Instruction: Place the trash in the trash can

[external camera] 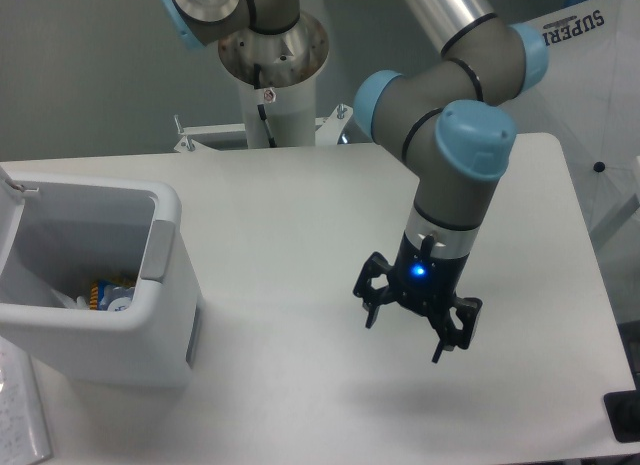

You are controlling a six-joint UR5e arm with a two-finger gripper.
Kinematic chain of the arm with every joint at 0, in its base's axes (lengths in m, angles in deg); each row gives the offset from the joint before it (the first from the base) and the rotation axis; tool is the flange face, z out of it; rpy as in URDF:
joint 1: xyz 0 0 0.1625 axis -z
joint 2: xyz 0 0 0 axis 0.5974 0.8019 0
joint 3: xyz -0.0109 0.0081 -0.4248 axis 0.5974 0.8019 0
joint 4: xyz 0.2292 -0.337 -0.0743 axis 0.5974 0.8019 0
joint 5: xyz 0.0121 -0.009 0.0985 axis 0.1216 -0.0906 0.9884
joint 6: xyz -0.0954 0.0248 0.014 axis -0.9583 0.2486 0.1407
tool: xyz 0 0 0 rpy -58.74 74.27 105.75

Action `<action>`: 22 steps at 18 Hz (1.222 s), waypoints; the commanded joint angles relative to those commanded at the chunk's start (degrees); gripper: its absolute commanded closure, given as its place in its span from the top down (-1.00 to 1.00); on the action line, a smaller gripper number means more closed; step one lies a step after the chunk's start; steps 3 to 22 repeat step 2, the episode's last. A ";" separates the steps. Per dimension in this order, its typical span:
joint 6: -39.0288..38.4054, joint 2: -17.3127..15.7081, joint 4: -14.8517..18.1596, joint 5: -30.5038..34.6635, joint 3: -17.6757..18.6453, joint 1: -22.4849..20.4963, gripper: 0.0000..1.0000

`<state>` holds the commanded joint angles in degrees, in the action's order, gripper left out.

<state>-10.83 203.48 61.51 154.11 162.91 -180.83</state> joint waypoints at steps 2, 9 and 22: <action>0.09 0.09 0.89 2.83 0.00 0.97 1.00; 0.09 0.09 0.89 2.83 0.00 0.97 1.00; 0.09 0.09 0.89 2.83 0.00 0.97 1.00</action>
